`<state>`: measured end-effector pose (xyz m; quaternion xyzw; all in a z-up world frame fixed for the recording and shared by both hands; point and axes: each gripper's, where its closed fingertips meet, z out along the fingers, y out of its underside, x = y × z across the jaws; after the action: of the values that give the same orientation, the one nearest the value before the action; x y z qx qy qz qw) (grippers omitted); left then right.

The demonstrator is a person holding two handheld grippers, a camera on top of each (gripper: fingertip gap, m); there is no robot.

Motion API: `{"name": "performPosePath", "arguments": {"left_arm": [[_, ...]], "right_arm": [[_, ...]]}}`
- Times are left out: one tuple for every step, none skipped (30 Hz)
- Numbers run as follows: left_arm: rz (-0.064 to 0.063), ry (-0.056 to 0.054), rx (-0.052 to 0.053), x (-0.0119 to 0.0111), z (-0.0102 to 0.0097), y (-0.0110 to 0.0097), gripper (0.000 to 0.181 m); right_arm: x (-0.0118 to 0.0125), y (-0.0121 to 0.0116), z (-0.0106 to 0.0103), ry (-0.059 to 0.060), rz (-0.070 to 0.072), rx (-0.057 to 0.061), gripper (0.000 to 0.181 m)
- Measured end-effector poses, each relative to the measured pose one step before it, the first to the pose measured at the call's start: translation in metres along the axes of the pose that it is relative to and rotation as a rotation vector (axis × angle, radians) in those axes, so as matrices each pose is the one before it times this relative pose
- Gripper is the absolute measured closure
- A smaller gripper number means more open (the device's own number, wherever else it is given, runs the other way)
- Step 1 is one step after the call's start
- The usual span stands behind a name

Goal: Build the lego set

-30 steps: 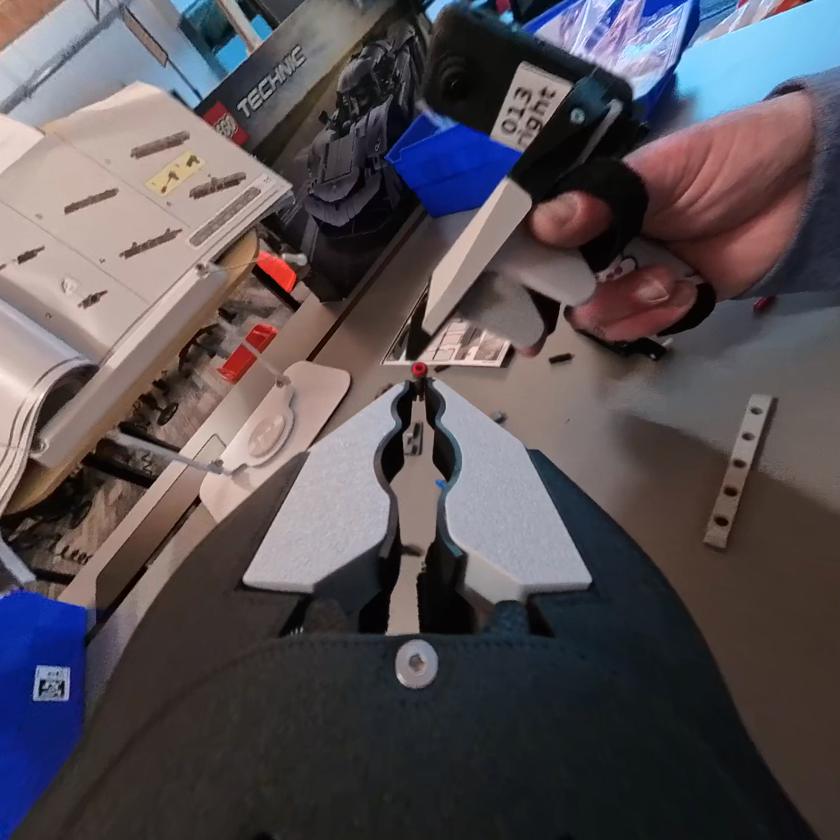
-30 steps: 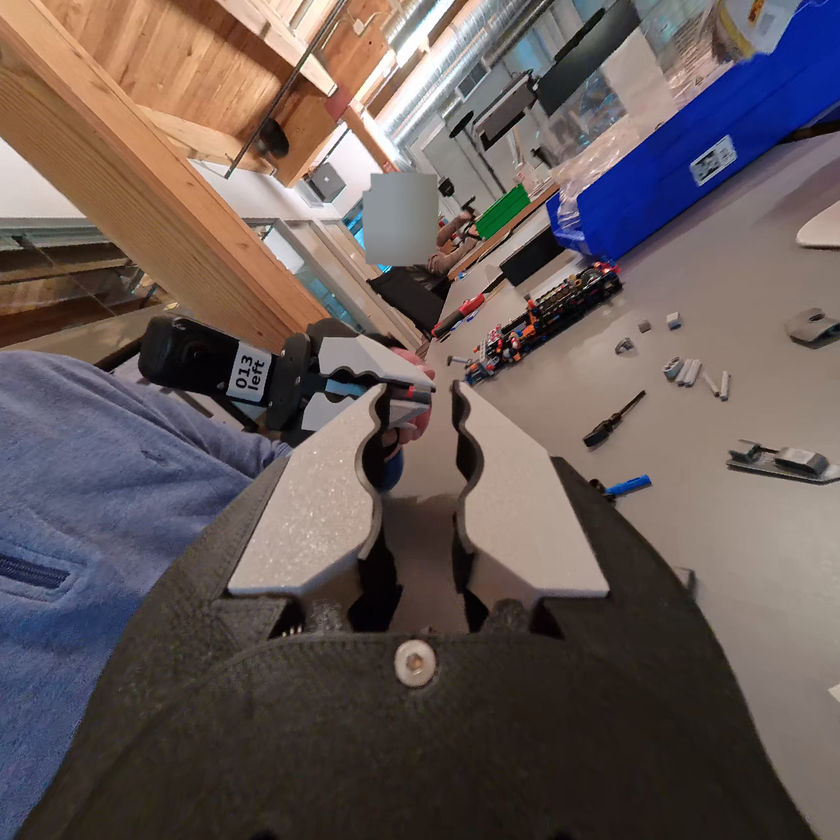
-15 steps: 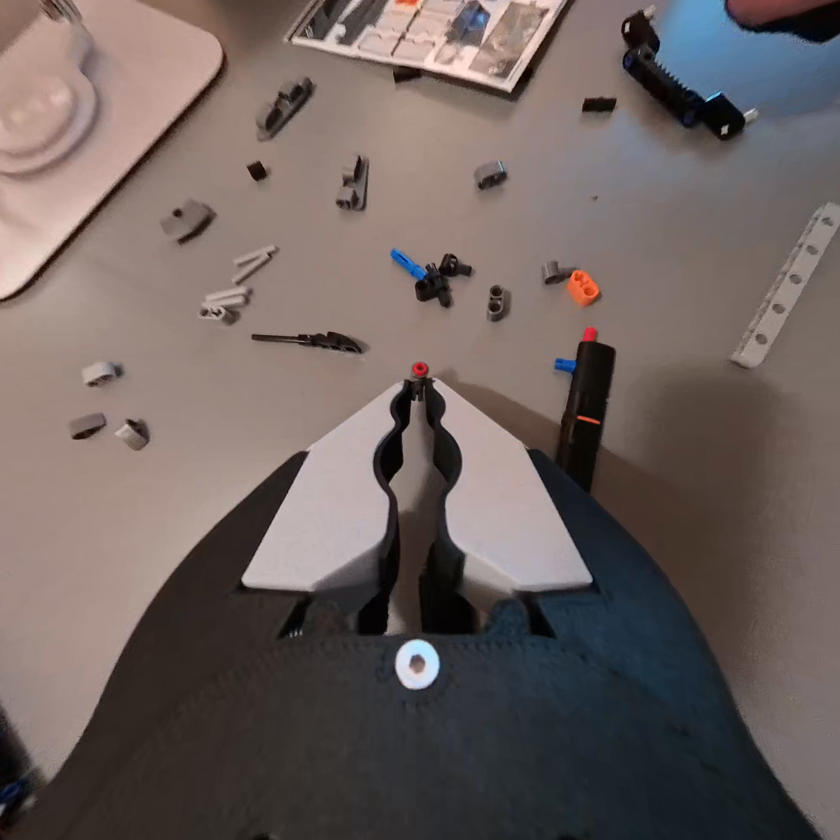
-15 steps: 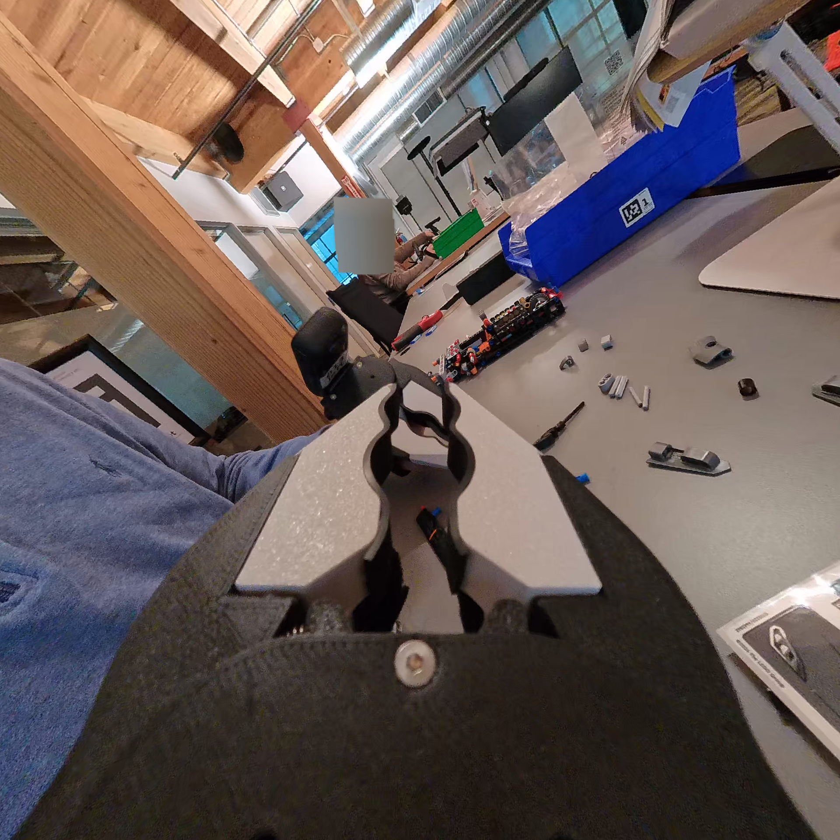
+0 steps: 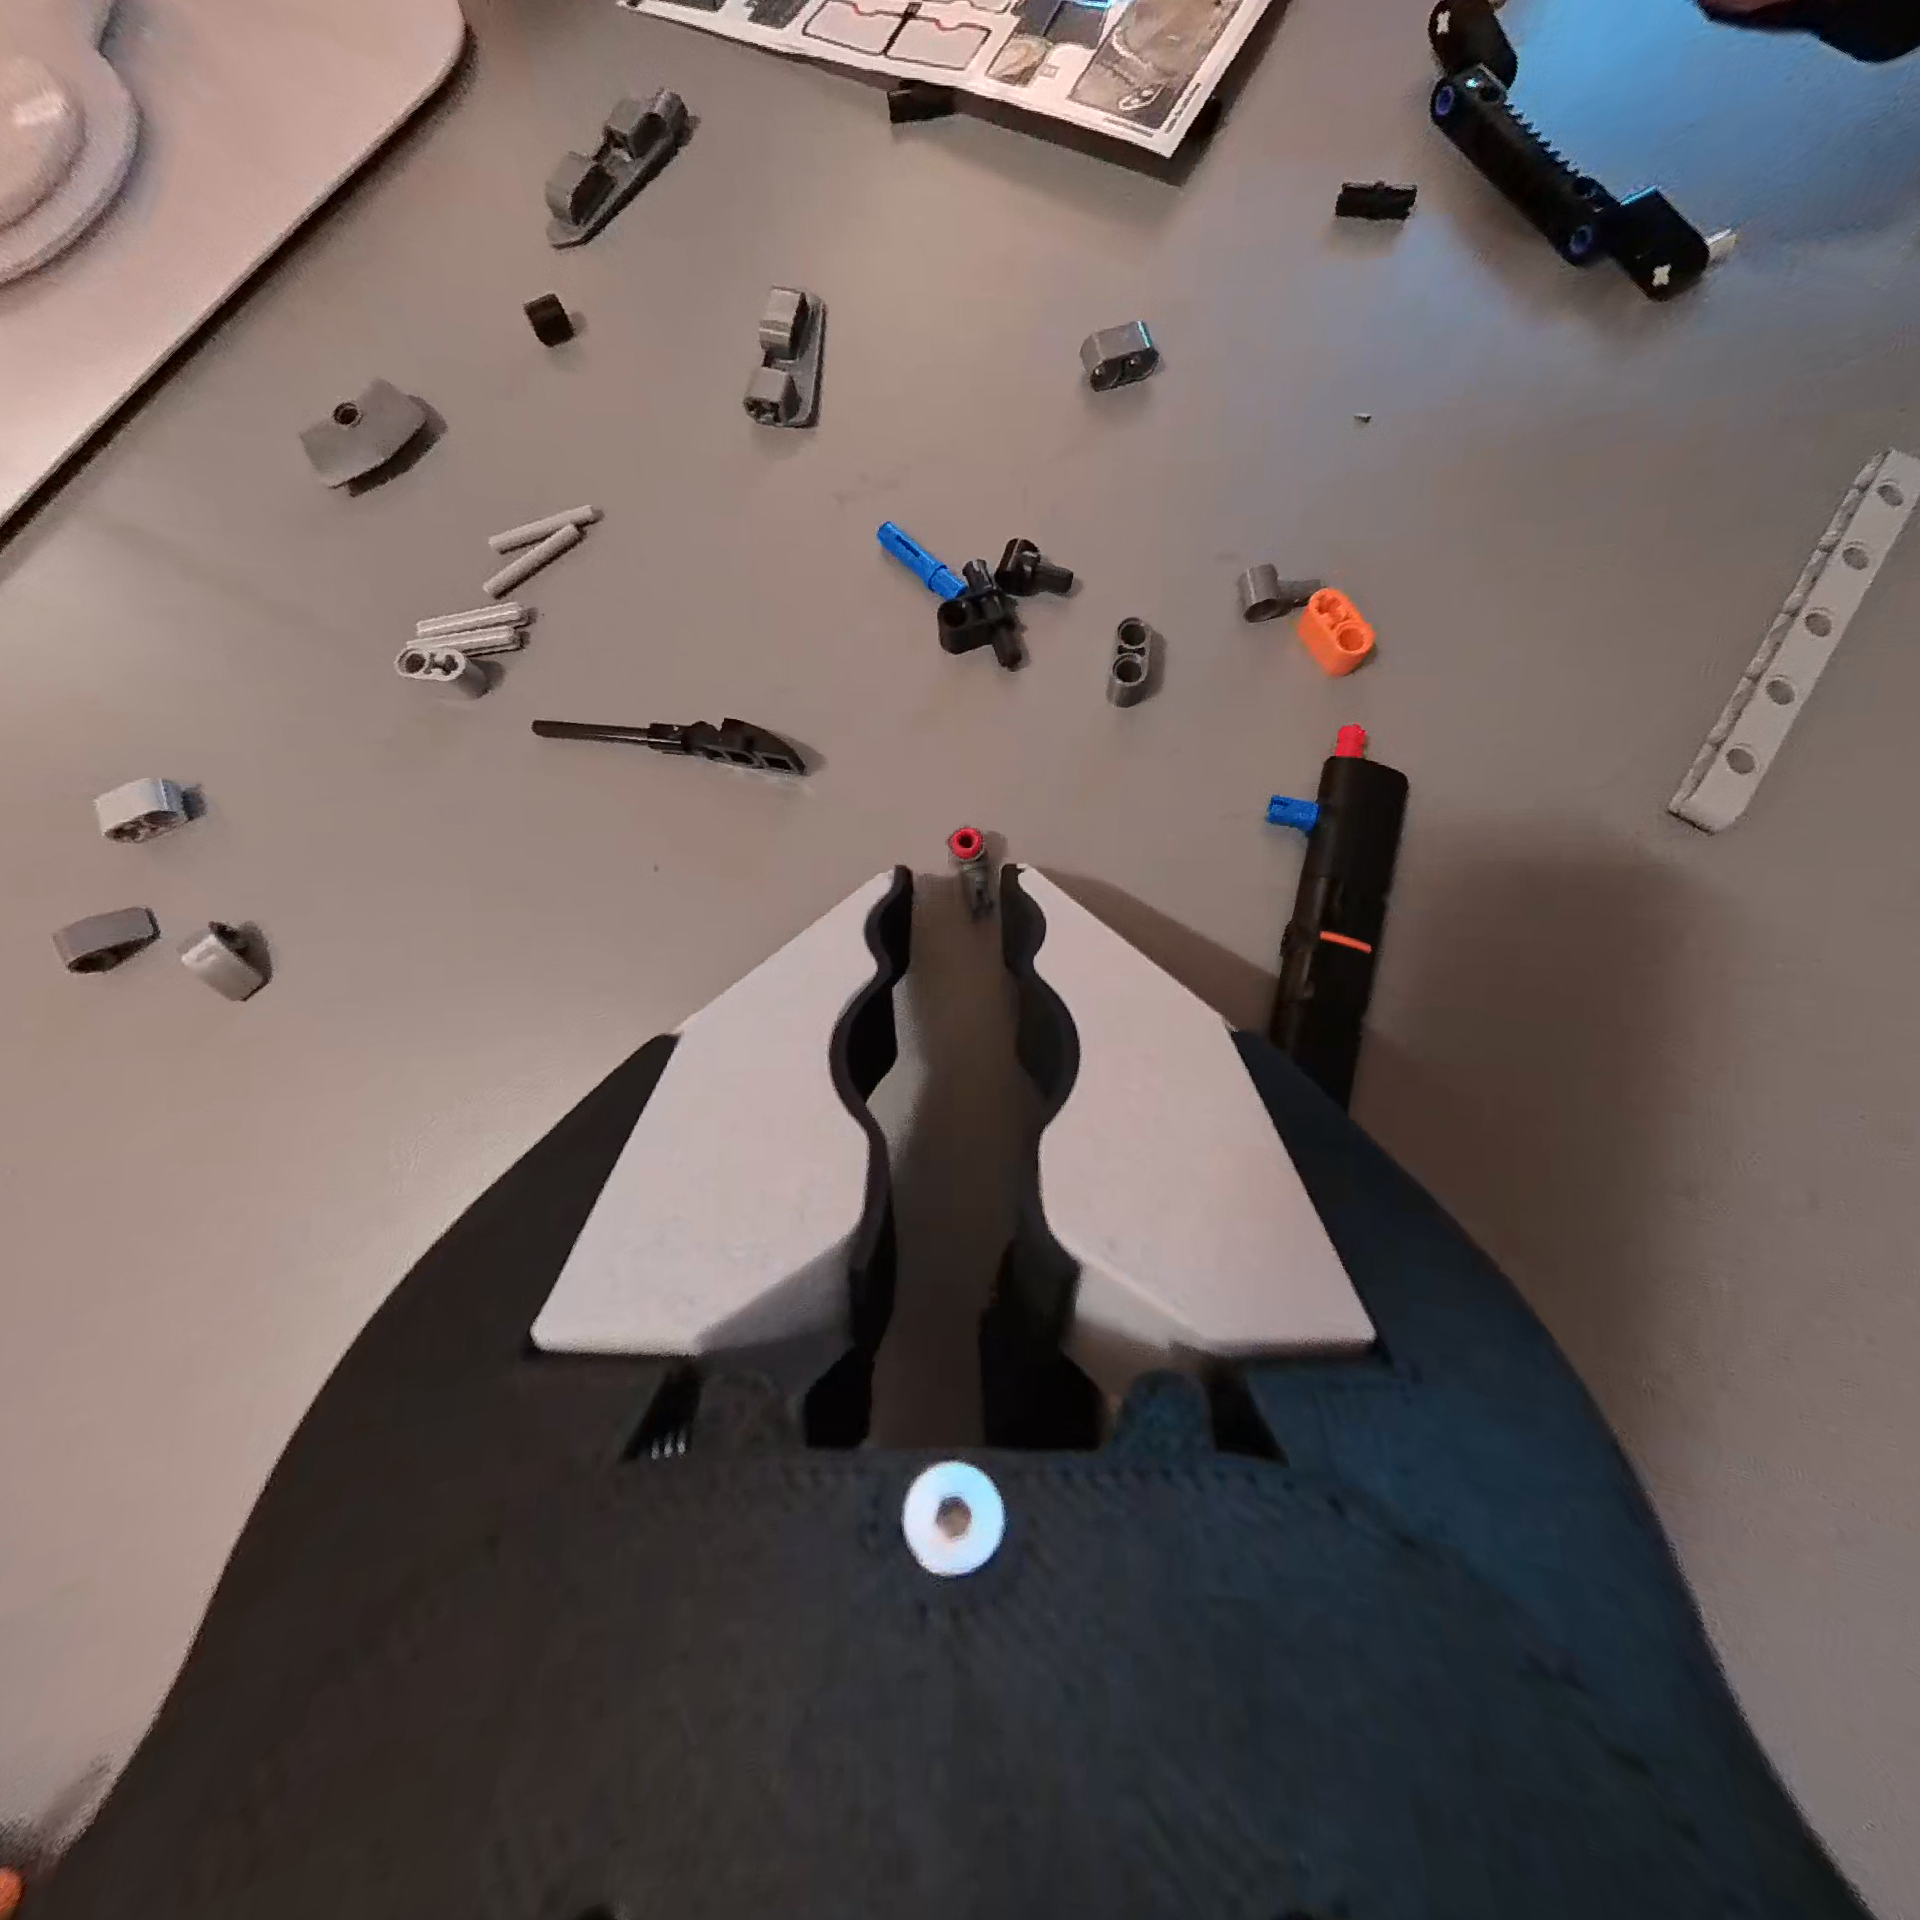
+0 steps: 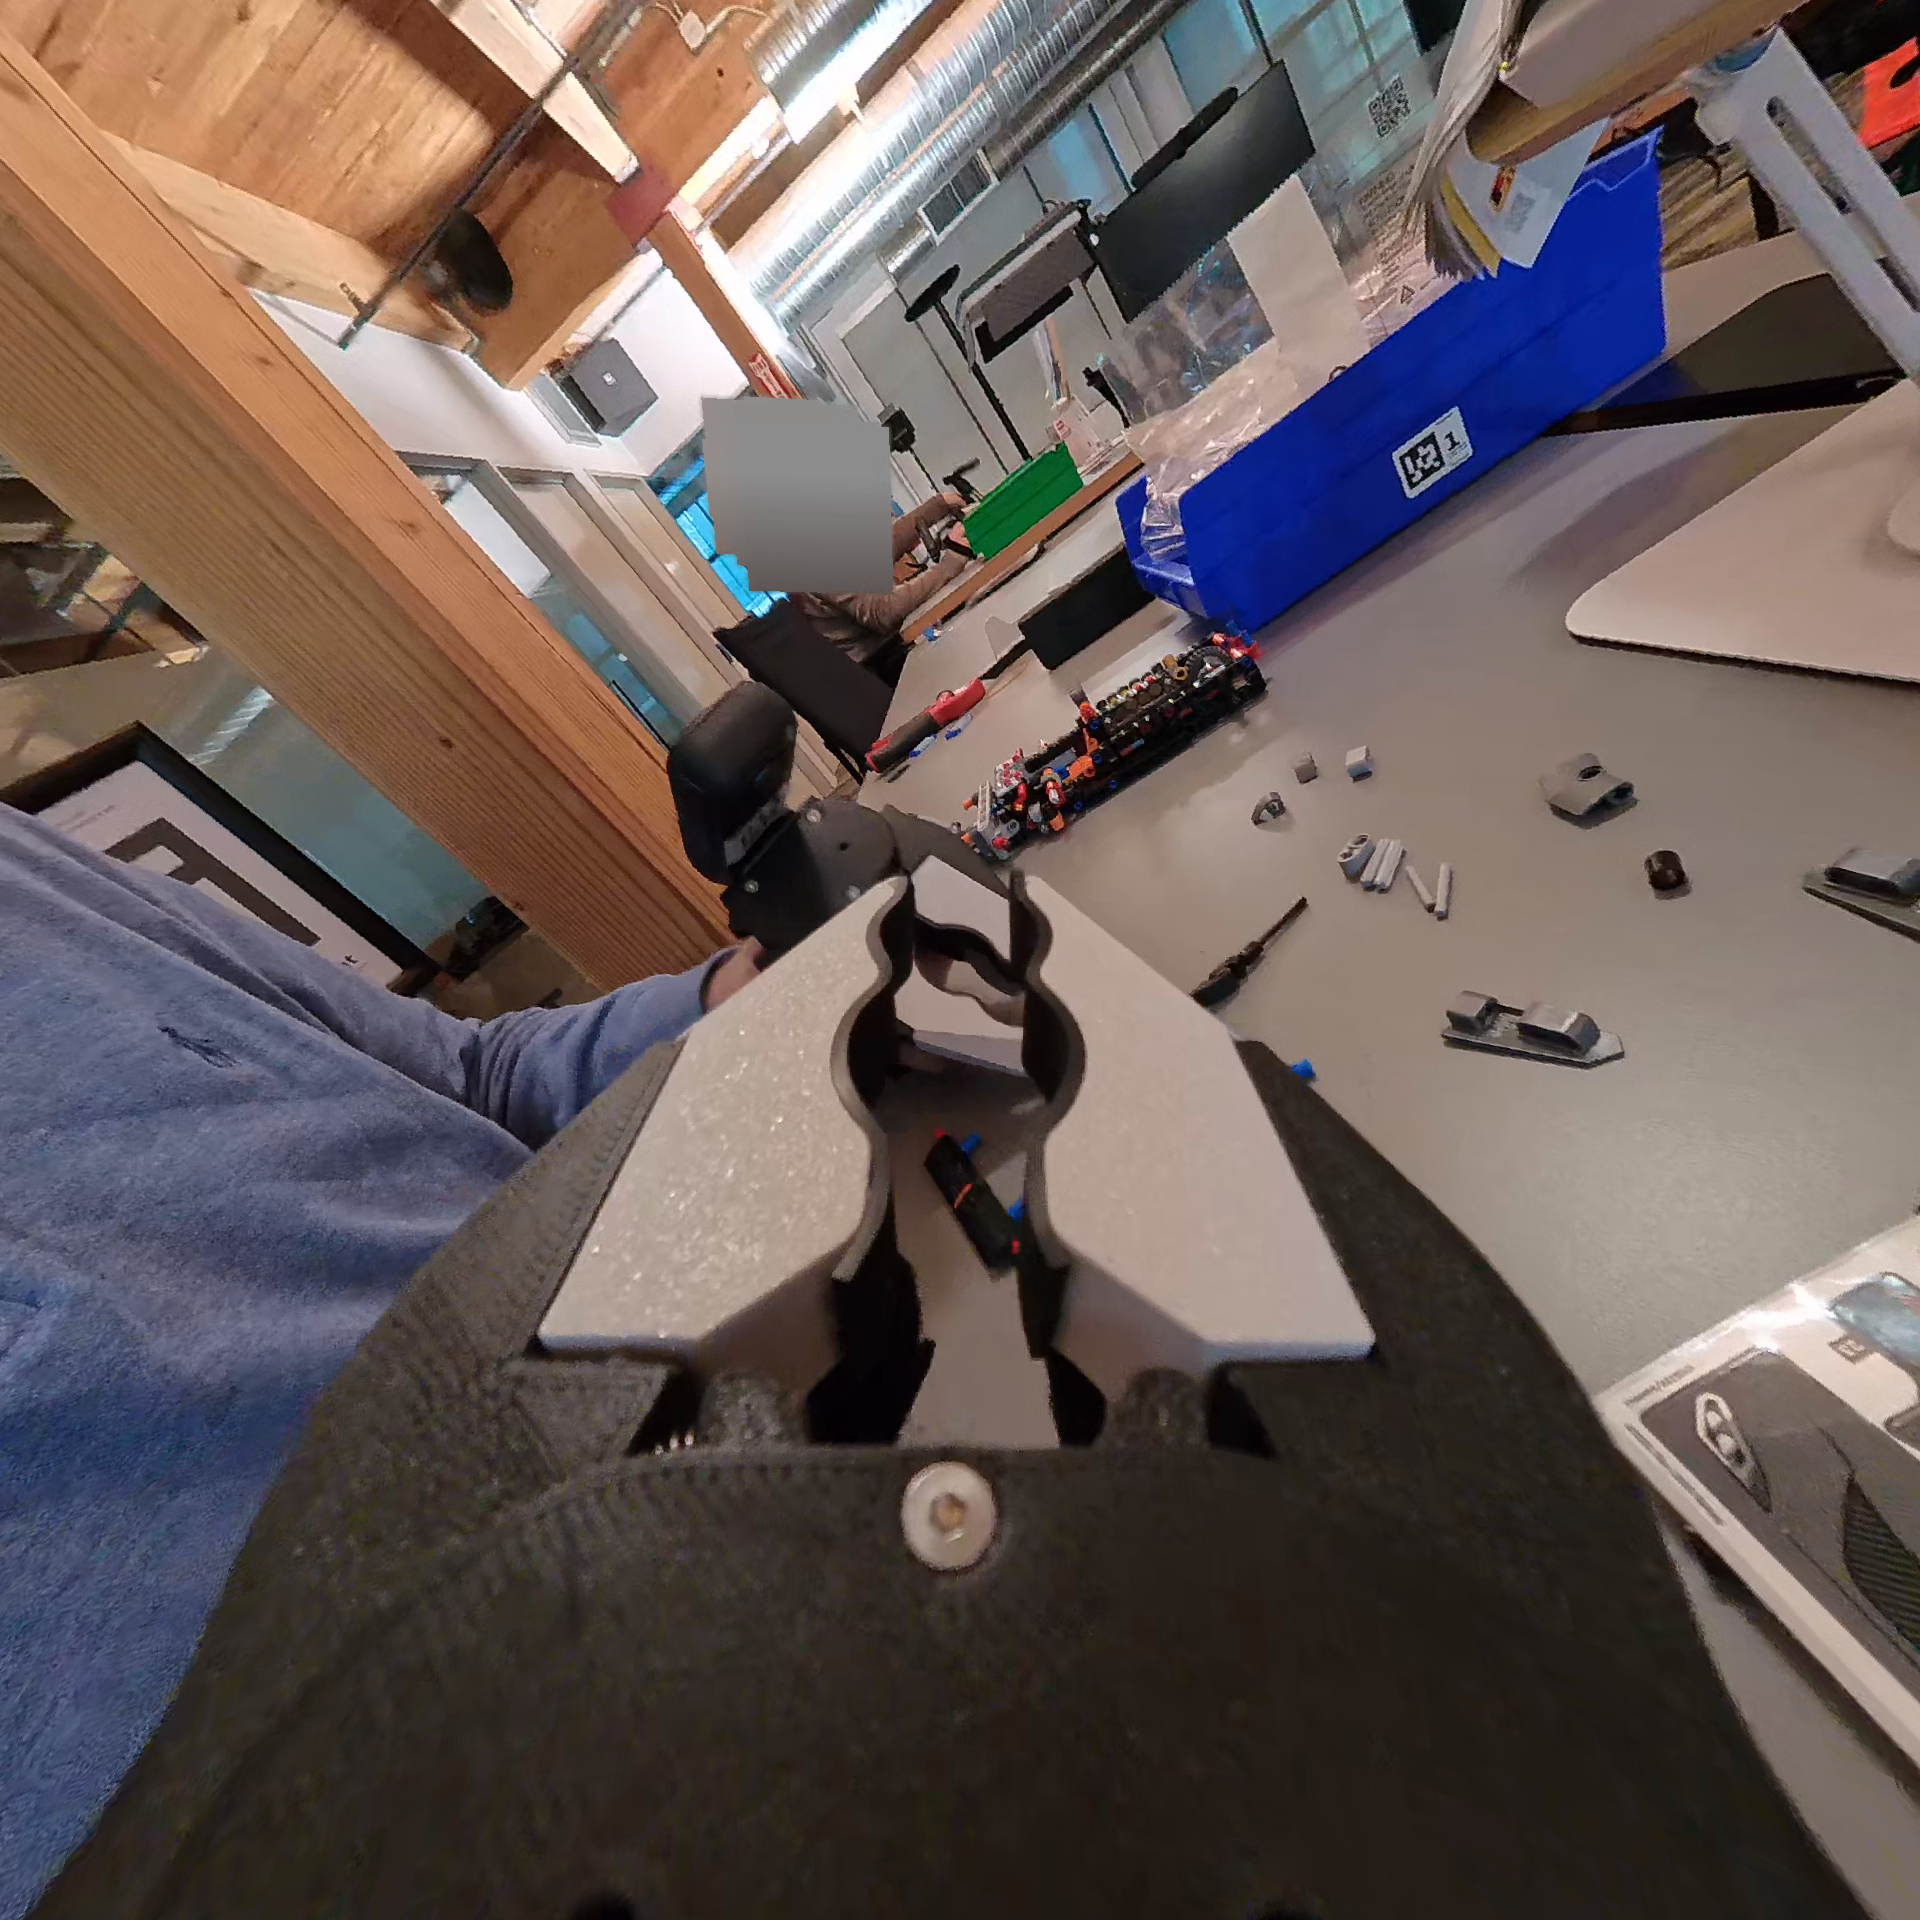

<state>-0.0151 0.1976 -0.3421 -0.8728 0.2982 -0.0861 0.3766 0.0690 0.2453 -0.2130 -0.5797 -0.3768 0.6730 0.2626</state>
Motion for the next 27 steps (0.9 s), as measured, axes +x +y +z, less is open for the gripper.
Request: {"name": "performPosePath", "arguments": {"left_arm": [[-0.0022, -0.0067, 0.0079, -0.00157, -0.00227, -0.00063, 0.166], [-0.0014, -0.0038, 0.0083, -0.00124, -0.00263, -0.00061, 0.166], [-0.0038, 0.0014, 0.0034, -0.00066, -0.00219, 0.00016, 0.166], [-0.0056, -0.0025, 0.0005, -0.00130, -0.00190, 0.00080, 0.166], [-0.0050, -0.0050, 0.0013, -0.00138, -0.00162, 0.00099, 0.165], [-0.0047, -0.0042, 0.0045, -0.00114, -0.00151, 0.00076, 0.165], [-0.0070, -0.0059, 0.0041, -0.00140, -0.00125, 0.00097, 0.165], [-0.0081, -0.0066, 0.0049, -0.00164, -0.00107, 0.00102, 0.165], [-0.0088, -0.0073, 0.0066, -0.00198, -0.00112, 0.00081, 0.166], [-0.0119, -0.0044, 0.0033, -0.00189, -0.00070, 0.00124, 0.166], [-0.0133, -0.0040, 0.0016, -0.00197, -0.00049, 0.00132, 0.166], [-0.0108, -0.0051, 0.0021, -0.00220, -0.00031, 0.00109, 0.166], [-0.0080, -0.0050, 0.0025, -0.00205, -0.00043, 0.00085, 0.167], [-0.0078, -0.0031, 0.0009, -0.00178, -0.00020, 0.00089, 0.167], [-0.0084, -0.0001, 0.0000, -0.00121, 0.00011, 0.00080, 0.168], [-0.0075, -0.0004, 0.0016, -0.00122, -0.00027, 0.00006, 0.168], [-0.0008, -0.0018, 0.0071, -0.00099, -0.00061, -0.00092, 0.168], [-0.0008, 0.0005, 0.0044, -0.00085, -0.00033, -0.00056, 0.168], [-0.0037, 0.0047, -0.0022, -0.00030, 0.00027, 0.00025, 0.169], [-0.0026, 0.0017, -0.0019, -0.00058, 0.00029, 0.00020, 0.169], [-0.0005, -0.0017, 0.0011, -0.00078, 0.00010, -0.00016, 0.169], [-0.0003, 0.0013, 0.0014, -0.00029, 0.00009, -0.00031, 0.169], [-0.0003, 0.0032, -0.0001, 0.00002, 0.00022, -0.00004, 0.169], [-0.0007, -0.0004, 0.0018, -0.00036, -0.00015, -0.00027, 0.169], [-0.0025, -0.0006, 0.0026, -0.00053, -0.00020, -0.00029, 0.169], [-0.0039, 0.0043, 0.0004, 0.00007, 0.00004, -0.00005, 0.169], [-0.0040, 0.0058, -0.0017, 0.00014, 0.00023, 0.00022, 0.169]], "right_arm": [[0.00286, 0.00136, -0.00053, 0.0244, -0.0188, -0.0152, 0.166], [0.00386, 0.00155, -0.00056, 0.0348, -0.0262, -0.0176, 0.165], [0.00412, 0.00205, -0.00054, 0.0367, -0.0282, -0.0204, 0.165], [0.00412, 0.00212, -0.00062, 0.0349, -0.0255, -0.0220, 0.165], [0.00471, 0.00187, -0.00103, 0.0381, -0.0231, -0.0201, 0.165], [0.00595, 0.00181, -0.00144, 0.0458, -0.0263, -0.0207, 0.165], [0.00736, 0.00249, -0.00194, 0.0536, -0.0324, -0.0253, 0.165], [0.00883, 0.00394, -0.00188, 0.0600, -0.0337, -0.0330, 0.165], [0.01116, 0.00614, -0.00156, 0.0704, -0.0312, -0.0436, 0.163], [0.01278, 0.00926, -0.00109, 0.0776, -0.0322, -0.0596, 0.162], [0.01358, 0.01240, -0.00031, 0.0763, -0.0299, -0.0750, 0.160], [0.01358, 0.01431, 0.00060, 0.0739, -0.0250, -0.0832, 0.159], [0.01272, 0.01286, 0.00129, 0.0709, -0.0260, -0.0706, 0.158], [0.00956, 0.00781, 0.00118, 0.0532, -0.0212, -0.0383, 0.156], [0.00622, 0.00335, 0.00023, 0.0300, -0.0078, -0.0150, 0.156], [0.00542, 0.00055, -0.00072, 0.0239, 0.0002, -0.0026, 0.159], [0.00414, 0.00006, -0.00052, 0.0149, -0.0043, -0.0031, 0.159], [0.00304, 0.00206, 0.00063, 0.0065, -0.0095, -0.0165, 0.158], [0.00452, 0.00448, 0.00156, 0.0129, -0.0102, -0.0304, 0.156], [0.00578, 0.00421, 0.00197, 0.0194, -0.0047, -0.0238, 0.157], [0.00365, 0.00332, 0.00226, 0.0028, 0.0099, -0.0136, 0.159], [0.00154, 0.00332, 0.00234, -0.0152, 0.0250, -0.0121, 0.158], [0.00308, 0.00167, 0.00130, -0.0052, 0.0262, -0.0012, 0.156], [0.00440, 0.00097, 0.00050, 0.0064, 0.0183, 0.0022, 0.157], [0.00417, 0.00181, 0.00071, 0.0052, 0.0149, -0.0065, 0.157], [0.00357, 0.00099, 0.00045, -0.0005, 0.0194, -0.0037, 0.158], [0.00328, 0.00011, 0.00026, -0.0033, 0.0240, -0.0001, 0.159]]}}
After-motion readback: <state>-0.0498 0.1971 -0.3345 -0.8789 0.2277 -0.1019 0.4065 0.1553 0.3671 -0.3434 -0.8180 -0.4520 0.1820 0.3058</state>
